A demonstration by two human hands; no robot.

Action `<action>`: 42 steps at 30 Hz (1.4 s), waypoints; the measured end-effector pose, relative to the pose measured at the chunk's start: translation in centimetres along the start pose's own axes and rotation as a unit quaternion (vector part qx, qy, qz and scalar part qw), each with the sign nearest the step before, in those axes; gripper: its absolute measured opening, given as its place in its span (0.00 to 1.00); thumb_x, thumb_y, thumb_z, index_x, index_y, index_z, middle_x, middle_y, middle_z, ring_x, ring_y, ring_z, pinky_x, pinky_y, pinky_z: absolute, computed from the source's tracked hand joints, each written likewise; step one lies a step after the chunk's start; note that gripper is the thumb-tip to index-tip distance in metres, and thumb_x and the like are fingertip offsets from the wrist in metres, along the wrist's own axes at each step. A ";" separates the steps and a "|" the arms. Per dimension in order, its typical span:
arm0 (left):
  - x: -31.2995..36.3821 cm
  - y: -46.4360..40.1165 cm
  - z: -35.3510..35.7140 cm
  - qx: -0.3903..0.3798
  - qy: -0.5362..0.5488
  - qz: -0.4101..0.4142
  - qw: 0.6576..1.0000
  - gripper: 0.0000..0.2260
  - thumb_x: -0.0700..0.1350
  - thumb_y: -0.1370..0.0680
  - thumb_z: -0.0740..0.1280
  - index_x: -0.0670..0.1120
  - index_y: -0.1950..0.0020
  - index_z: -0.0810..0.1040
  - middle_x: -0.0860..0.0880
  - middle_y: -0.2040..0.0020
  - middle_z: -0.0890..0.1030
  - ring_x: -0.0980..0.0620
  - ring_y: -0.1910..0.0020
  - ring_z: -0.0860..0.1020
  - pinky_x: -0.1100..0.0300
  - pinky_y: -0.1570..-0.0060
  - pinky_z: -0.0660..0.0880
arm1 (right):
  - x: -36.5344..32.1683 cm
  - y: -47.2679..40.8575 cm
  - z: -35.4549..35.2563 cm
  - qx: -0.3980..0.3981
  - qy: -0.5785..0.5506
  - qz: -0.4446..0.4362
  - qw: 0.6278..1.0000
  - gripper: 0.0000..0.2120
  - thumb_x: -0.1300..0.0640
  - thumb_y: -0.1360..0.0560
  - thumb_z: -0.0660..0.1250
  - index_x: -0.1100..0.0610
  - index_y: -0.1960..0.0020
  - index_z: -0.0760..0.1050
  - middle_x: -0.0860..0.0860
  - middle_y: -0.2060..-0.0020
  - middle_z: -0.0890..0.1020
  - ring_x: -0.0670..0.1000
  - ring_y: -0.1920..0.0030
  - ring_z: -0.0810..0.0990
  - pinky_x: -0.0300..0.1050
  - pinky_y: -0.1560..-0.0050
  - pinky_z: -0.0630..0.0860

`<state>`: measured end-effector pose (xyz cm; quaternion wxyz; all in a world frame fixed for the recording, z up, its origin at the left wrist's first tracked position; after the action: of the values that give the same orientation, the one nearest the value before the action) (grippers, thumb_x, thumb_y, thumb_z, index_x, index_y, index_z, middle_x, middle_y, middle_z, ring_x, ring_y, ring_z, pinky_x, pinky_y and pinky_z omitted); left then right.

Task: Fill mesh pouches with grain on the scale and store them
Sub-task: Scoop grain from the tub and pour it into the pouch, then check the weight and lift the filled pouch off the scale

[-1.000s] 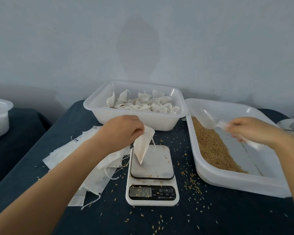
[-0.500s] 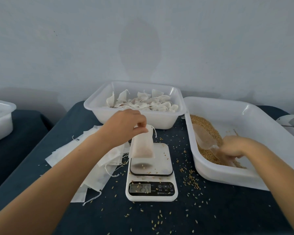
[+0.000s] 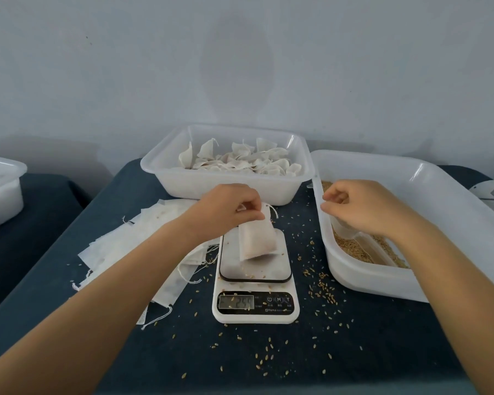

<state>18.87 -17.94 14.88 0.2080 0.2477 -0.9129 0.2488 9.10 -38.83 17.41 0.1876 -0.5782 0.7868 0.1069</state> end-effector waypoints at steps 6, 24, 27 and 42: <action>-1.1 1.0 0.8 0.024 -0.037 -0.014 0.999 0.20 0.52 0.25 0.68 0.49 0.35 0.72 0.55 0.43 0.72 0.58 0.44 0.71 0.64 0.47 0.68 | -0.4 0.3 0.8 0.014 -0.037 -0.038 0.998 0.08 0.49 0.25 0.67 0.47 0.46 0.76 0.40 0.57 0.77 0.41 0.55 0.76 0.36 0.59 0.70; -4.6 4.7 2.0 0.144 -0.051 -0.091 0.984 0.22 0.52 0.23 0.64 0.47 0.31 0.67 0.51 0.36 0.72 0.56 0.39 0.71 0.64 0.46 0.67 | -5.2 -5.7 5.2 -0.171 0.082 -0.084 0.978 0.21 0.42 0.24 0.63 0.54 0.38 0.75 0.47 0.43 0.77 0.49 0.45 0.76 0.45 0.43 0.72; -6.5 6.2 2.8 0.164 -0.034 -0.158 0.973 0.21 0.50 0.22 0.63 0.47 0.31 0.67 0.50 0.36 0.73 0.56 0.41 0.72 0.63 0.46 0.67 | -5.8 -8.4 7.7 -0.270 0.127 -0.074 0.952 0.27 0.37 0.24 0.59 0.54 0.32 0.70 0.50 0.35 0.73 0.52 0.39 0.73 0.48 0.39 0.72; -9.7 7.5 5.4 0.116 -0.105 -0.208 0.965 0.17 0.49 0.21 0.62 0.45 0.34 0.71 0.47 0.39 0.76 0.49 0.42 0.74 0.54 0.43 0.71 | -6.7 -7.9 6.5 -0.238 -0.028 -0.158 0.958 0.05 0.51 0.28 0.73 0.48 0.60 0.77 0.41 0.64 0.81 0.36 0.67 0.77 0.31 0.64 0.71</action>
<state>20.98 -11.86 3.11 0.1278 0.4795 -0.8230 0.2764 19.44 -32.93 14.72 0.0810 -0.7198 0.6315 0.2766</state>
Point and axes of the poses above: each hand's wrist, its own y-axis away from the middle knuckle, its own z-axis out of the palm, x = y × z, the point moved 4 cm from there along -y, towards the middle knuckle
